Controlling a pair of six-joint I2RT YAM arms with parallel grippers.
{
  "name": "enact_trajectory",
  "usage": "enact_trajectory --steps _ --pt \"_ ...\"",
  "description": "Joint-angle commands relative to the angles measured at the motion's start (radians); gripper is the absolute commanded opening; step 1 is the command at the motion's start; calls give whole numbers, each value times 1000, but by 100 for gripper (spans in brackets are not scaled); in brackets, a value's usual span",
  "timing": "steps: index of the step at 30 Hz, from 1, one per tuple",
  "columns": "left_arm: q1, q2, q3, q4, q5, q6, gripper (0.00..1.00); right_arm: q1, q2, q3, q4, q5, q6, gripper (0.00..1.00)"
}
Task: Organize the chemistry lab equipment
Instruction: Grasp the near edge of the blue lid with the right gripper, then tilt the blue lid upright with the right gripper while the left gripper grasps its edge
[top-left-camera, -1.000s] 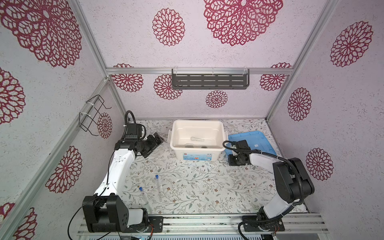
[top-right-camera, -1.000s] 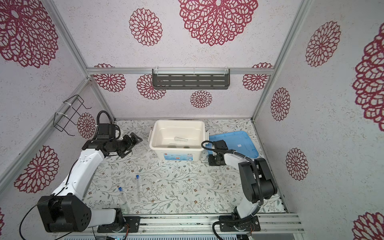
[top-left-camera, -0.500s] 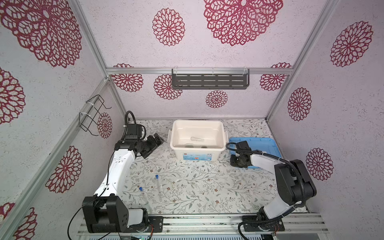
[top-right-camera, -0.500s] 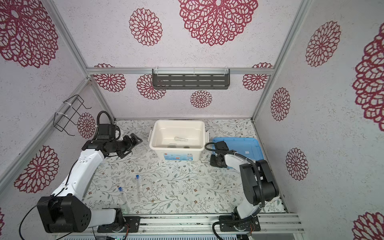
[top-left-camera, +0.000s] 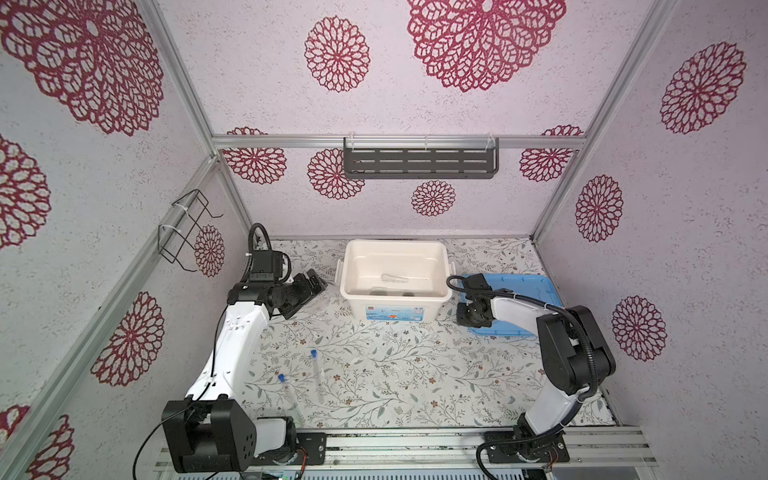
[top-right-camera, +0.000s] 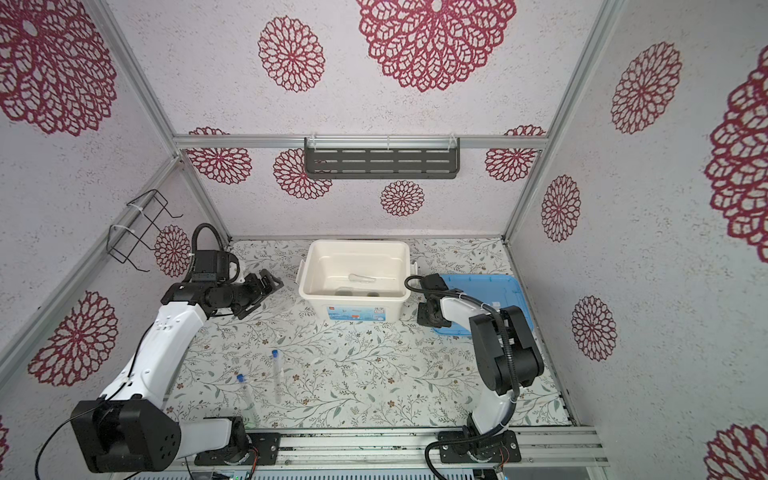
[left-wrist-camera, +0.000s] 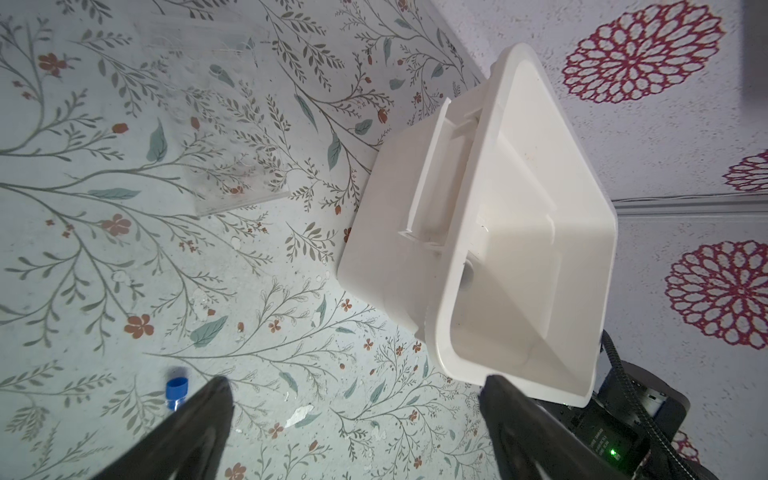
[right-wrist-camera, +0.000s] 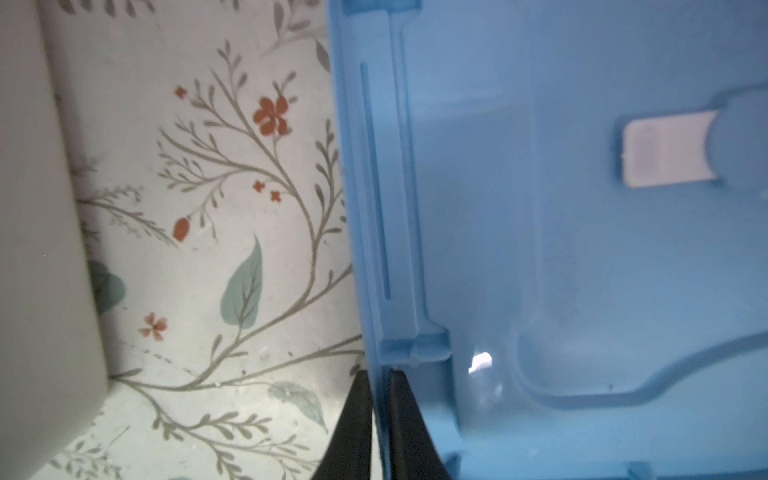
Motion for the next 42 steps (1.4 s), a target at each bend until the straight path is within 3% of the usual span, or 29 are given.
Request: enact_trajectory --steps 1,6,10,17,20,25,31,36,39,42 --pt "-3 -20 30 -54 -79 78 97 31 21 -11 -108 83 39 13" --pt "-3 -21 65 -106 -111 123 97 46 8 -41 -88 75 79 13" --pt "-4 -48 46 -88 -95 108 97 46 -8 -48 -73 80 88 4" --pt "-30 -149 -16 29 87 125 97 41 -236 -35 -117 76 128 0" --pt "-125 -174 -7 75 116 194 97 39 -324 -13 -162 77 196 0" --pt "-271 -170 12 153 109 197 97 43 -472 1 -211 40 475 0" --pt "-426 -152 -16 328 92 145 98 64 -616 23 -150 68 641 0" --pt "-575 -102 -36 450 15 184 97 105 -689 33 -7 102 806 0" --pt "-666 -49 -30 519 -81 211 97 159 -692 79 48 168 839 0" --pt "-726 16 -18 600 -91 226 97 204 -687 138 77 222 816 0"
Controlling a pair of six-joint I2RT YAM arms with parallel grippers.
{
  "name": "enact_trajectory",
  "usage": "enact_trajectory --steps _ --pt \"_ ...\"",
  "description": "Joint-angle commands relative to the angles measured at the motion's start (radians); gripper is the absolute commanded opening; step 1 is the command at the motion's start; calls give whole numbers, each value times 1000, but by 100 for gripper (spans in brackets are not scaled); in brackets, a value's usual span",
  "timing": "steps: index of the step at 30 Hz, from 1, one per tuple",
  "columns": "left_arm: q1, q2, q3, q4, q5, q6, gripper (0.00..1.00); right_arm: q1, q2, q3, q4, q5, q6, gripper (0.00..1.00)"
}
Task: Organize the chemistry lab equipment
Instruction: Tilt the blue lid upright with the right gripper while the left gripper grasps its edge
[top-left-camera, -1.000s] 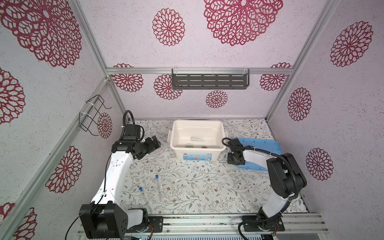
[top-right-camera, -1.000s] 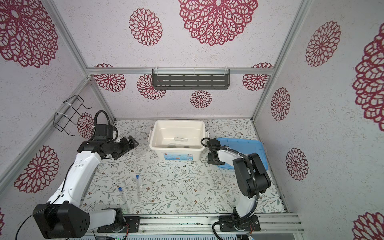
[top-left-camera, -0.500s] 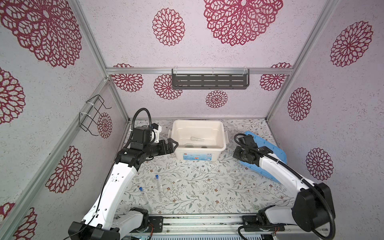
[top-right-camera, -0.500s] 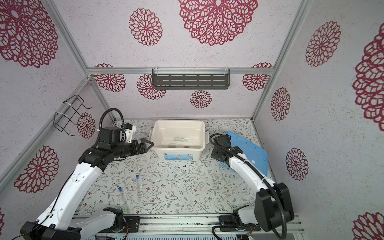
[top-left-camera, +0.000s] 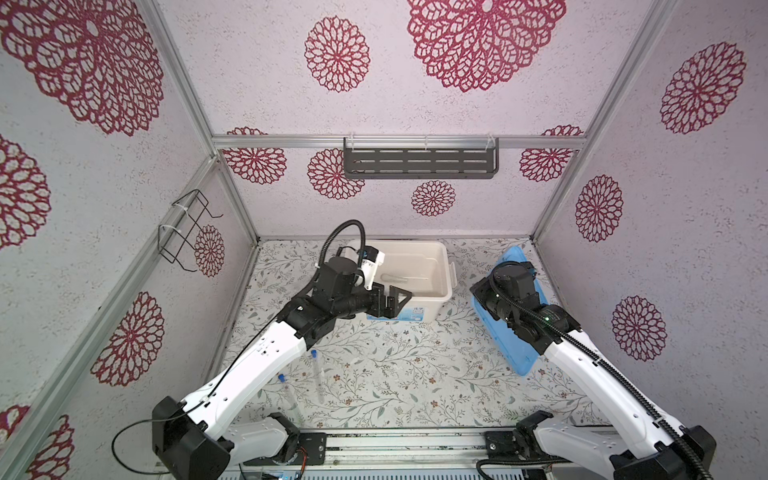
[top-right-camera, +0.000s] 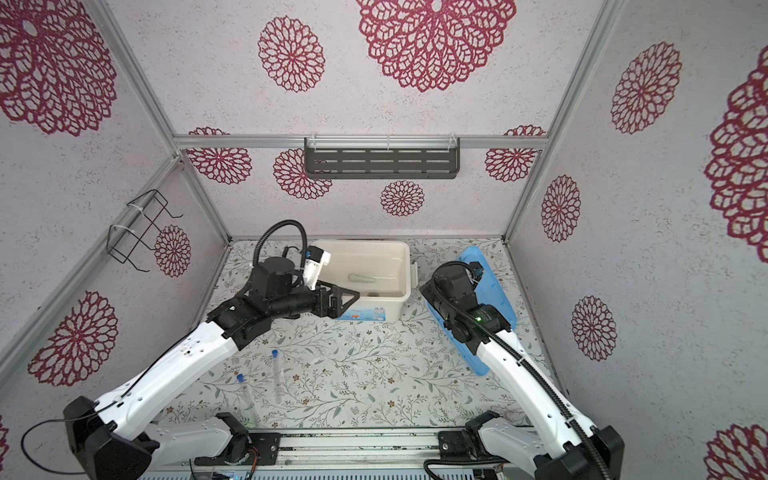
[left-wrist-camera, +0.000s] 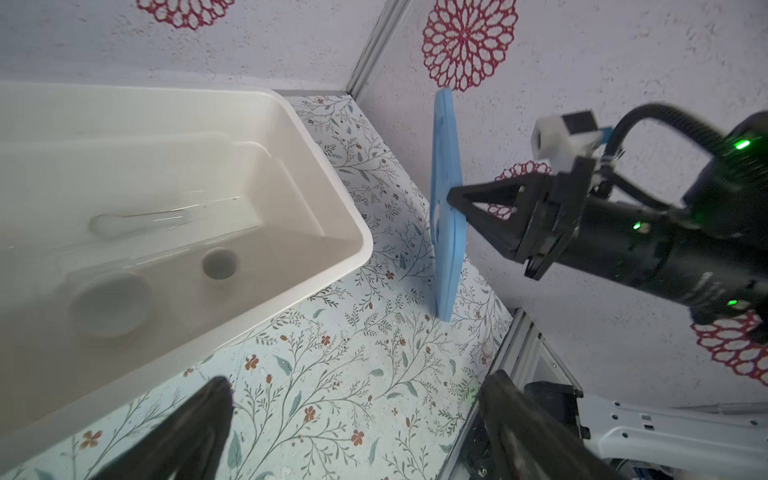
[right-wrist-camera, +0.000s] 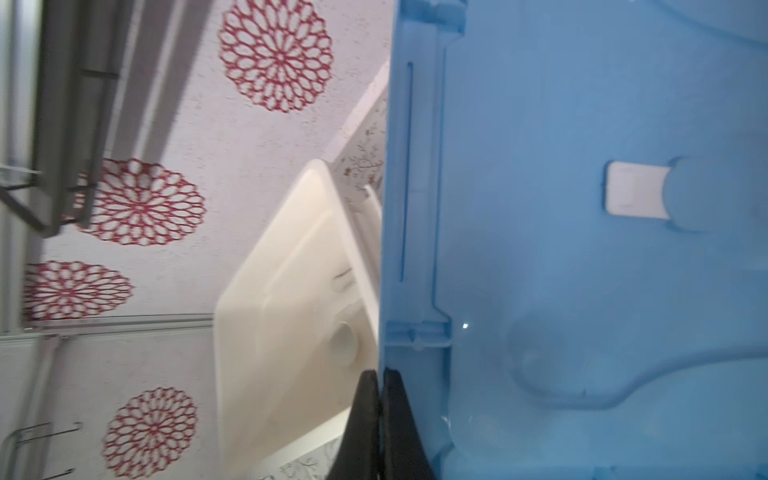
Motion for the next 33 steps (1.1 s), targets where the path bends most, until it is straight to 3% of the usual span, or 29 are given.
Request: enact_trajectory --steps 1,9,20,23,30,33 --pt "-59 63 11 164 -42 41 97 45 -18 88 124 109 42 0" --pt "-154 176 31 319 -2 154 97 154 -7 77 289 190 168 0" --pt "-173 219 -50 657 -163 222 100 242 71 151 444 184 190 0" --pt "-173 221 -69 719 -191 194 85 251 79 146 508 186 184 0" --pt "-173 211 -48 684 -201 170 61 281 100 160 556 189 158 0" --pt "-174 209 -40 681 -187 162 57 297 118 161 575 182 160 0"
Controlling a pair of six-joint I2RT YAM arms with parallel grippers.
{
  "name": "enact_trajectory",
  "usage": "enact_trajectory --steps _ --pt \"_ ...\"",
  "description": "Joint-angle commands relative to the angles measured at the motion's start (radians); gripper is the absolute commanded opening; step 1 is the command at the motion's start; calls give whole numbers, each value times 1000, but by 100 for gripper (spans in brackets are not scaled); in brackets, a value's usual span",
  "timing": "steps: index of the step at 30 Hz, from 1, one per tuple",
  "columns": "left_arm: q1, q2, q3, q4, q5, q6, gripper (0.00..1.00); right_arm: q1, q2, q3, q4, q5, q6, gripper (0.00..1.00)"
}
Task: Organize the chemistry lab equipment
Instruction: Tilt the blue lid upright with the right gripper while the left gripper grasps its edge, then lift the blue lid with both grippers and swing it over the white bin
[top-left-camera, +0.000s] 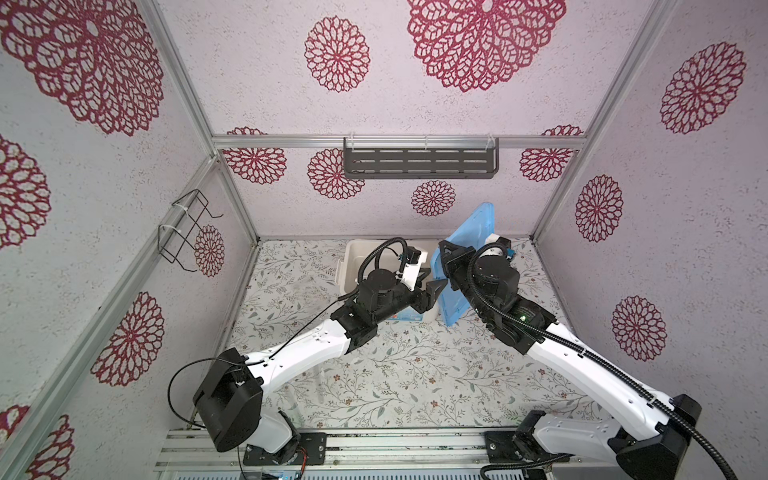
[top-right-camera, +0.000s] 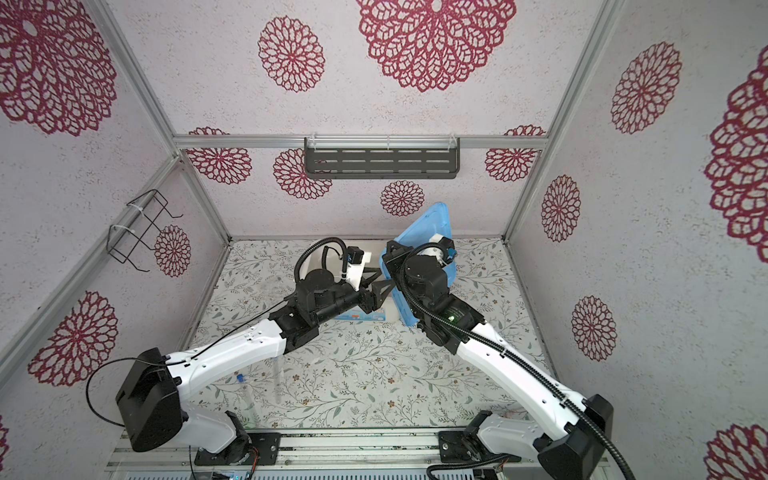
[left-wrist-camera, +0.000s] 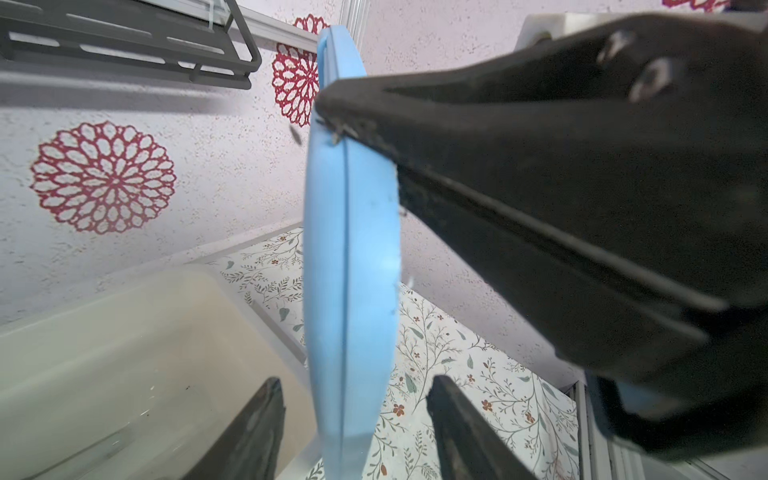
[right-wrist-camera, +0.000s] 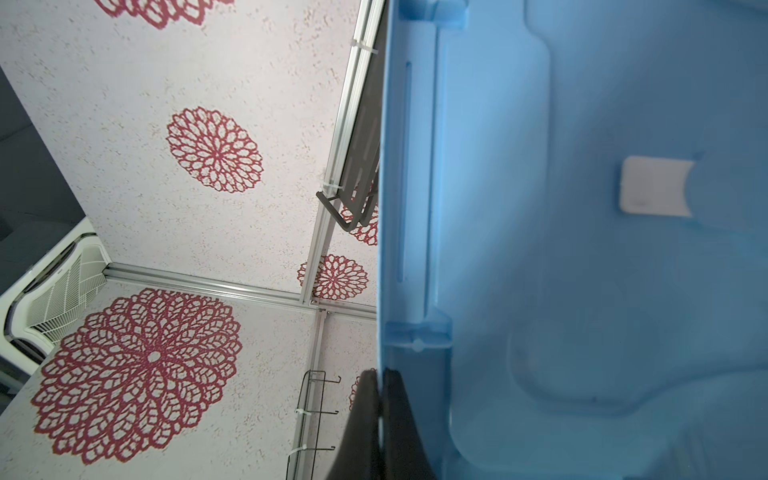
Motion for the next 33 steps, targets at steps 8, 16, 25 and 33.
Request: enact_trajectory --steps 8,16,25,33 --pt "-6 -44 -2 22 -52 -5 30 68 54 64 150 2 -13 0" --pt "19 -84 -11 -46 -120 -109 13 87 74 56 171 -32 -11 11" --pt "68 -154 -30 -28 -135 -236 7 92 38 15 149 -21 -39 34" --pt "119 -200 26 -85 -168 -349 6 93 -29 9 126 -46 -451 51"
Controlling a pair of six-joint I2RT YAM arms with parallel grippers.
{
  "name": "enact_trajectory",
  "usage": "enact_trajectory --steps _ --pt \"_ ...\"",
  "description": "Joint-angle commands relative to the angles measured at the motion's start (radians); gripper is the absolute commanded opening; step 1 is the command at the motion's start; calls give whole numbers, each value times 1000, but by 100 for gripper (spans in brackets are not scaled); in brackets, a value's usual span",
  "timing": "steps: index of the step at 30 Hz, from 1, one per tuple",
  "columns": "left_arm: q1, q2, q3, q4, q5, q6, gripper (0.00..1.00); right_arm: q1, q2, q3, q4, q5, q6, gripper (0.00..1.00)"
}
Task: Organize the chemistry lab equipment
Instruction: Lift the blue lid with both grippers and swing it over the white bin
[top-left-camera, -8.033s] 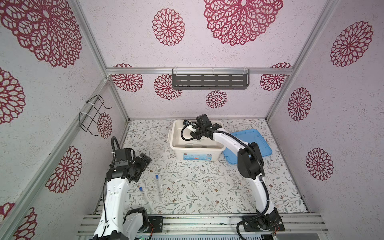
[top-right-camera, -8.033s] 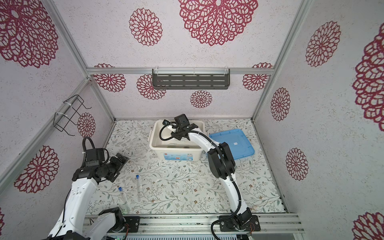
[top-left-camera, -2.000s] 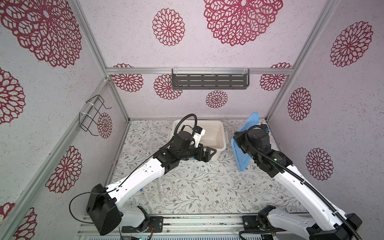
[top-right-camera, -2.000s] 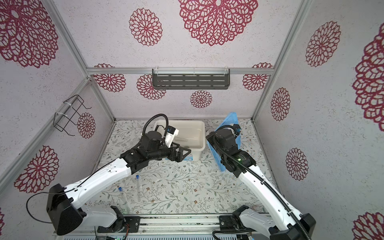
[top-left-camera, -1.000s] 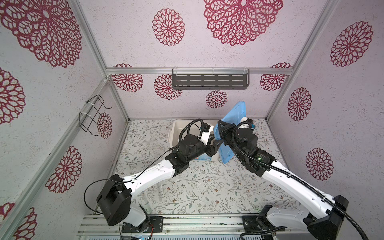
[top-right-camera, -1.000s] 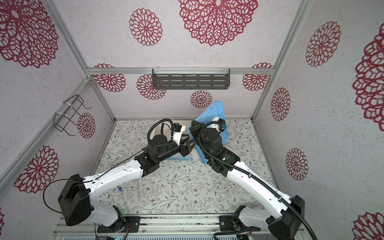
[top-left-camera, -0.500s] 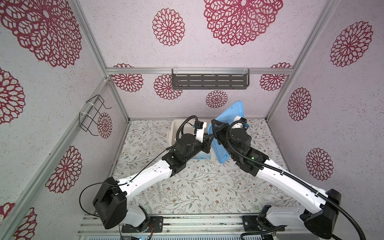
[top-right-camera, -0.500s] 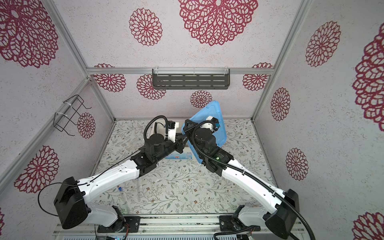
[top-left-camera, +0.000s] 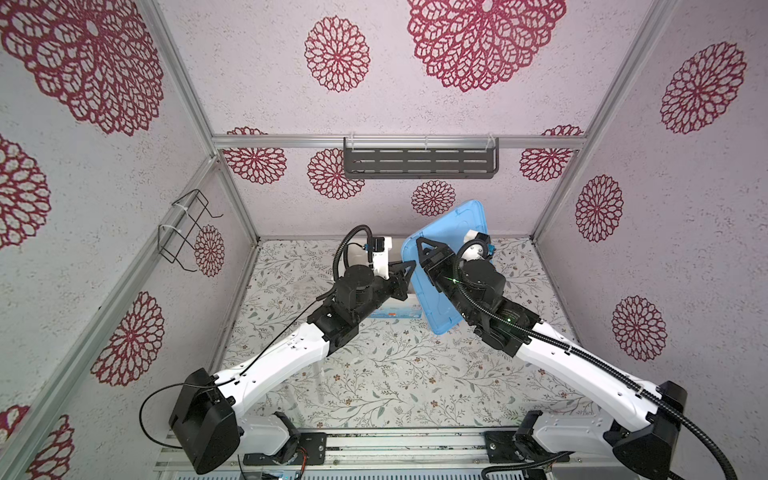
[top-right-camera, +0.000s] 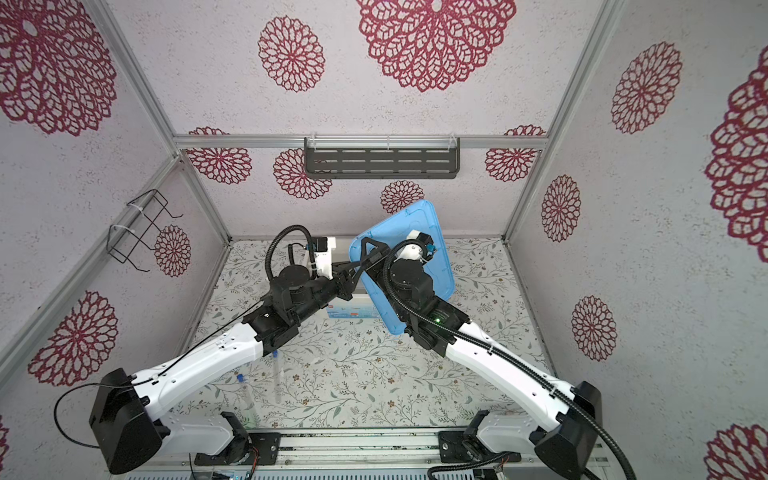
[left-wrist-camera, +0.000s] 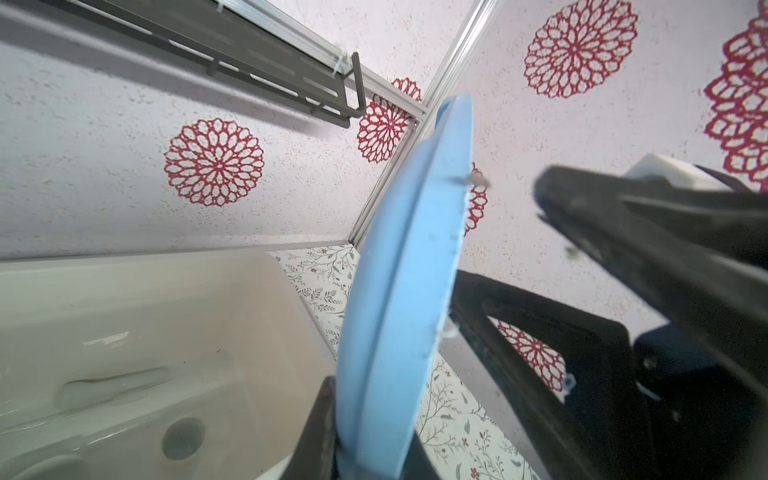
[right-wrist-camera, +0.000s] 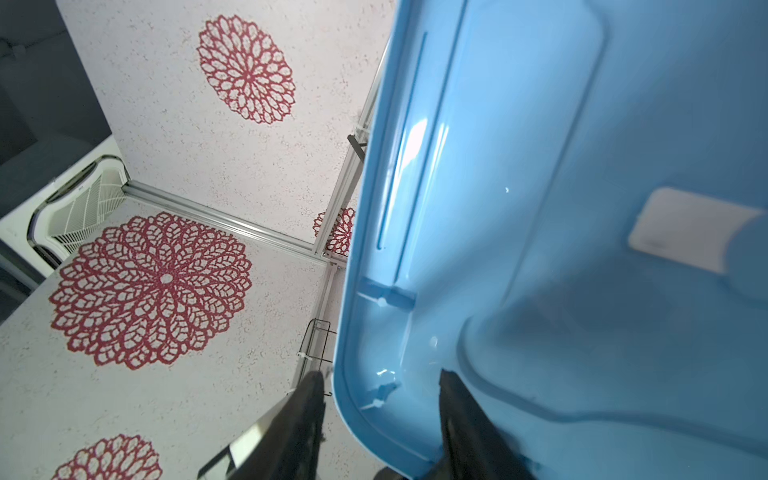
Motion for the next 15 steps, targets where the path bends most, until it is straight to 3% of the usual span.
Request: enact_trajectory --steps 1,5,9,12,15 --pt "31 -57 56 11 -36 -91 6 6 -60 -11 53 -54 -305 51" --pt "71 -109 71 -33 -107 -163 4 16 -79 -7 103 -287 -760 53" --pt "108 -171 69 -77 -197 -233 3 21 -96 -38 12 -318 -1058 57" --pt "143 -201 67 -43 -116 -222 3 20 -100 -56 -64 -337 -1186 60" --pt "186 -230 77 -70 -77 -217 4 -24 -121 -62 -120 -347 -1158 70"
